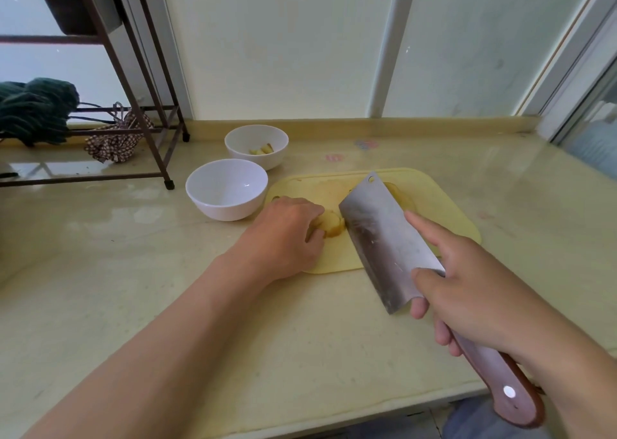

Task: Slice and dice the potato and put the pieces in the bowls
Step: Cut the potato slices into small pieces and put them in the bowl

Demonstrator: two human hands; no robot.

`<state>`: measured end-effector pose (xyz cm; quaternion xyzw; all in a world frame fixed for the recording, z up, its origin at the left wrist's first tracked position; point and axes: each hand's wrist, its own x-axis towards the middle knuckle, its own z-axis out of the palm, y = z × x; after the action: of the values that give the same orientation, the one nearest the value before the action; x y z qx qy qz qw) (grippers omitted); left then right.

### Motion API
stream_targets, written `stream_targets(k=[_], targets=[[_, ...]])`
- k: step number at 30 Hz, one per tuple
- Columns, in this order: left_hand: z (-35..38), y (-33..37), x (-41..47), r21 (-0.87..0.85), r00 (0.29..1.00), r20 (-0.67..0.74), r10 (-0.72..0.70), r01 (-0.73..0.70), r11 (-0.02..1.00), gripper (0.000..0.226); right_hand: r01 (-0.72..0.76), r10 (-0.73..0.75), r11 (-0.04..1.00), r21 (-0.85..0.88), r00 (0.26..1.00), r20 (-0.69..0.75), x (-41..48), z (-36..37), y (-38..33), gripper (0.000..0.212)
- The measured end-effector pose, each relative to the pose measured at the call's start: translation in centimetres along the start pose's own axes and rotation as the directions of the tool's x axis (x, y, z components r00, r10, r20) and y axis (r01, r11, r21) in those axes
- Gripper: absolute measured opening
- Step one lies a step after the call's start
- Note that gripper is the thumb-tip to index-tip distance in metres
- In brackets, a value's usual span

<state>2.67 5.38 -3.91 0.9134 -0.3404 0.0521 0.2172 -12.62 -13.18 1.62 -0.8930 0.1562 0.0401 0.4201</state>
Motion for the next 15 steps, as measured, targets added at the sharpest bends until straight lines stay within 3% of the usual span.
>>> stream_targets(k=[15], targets=[[1.0,-0.8,0.2,-0.109,0.999,-0.032,-0.009,0.006,0.994,0.017,-0.003,-0.006,0.984,0.177,0.999,0.050,1.8,0.9,0.4,0.084]])
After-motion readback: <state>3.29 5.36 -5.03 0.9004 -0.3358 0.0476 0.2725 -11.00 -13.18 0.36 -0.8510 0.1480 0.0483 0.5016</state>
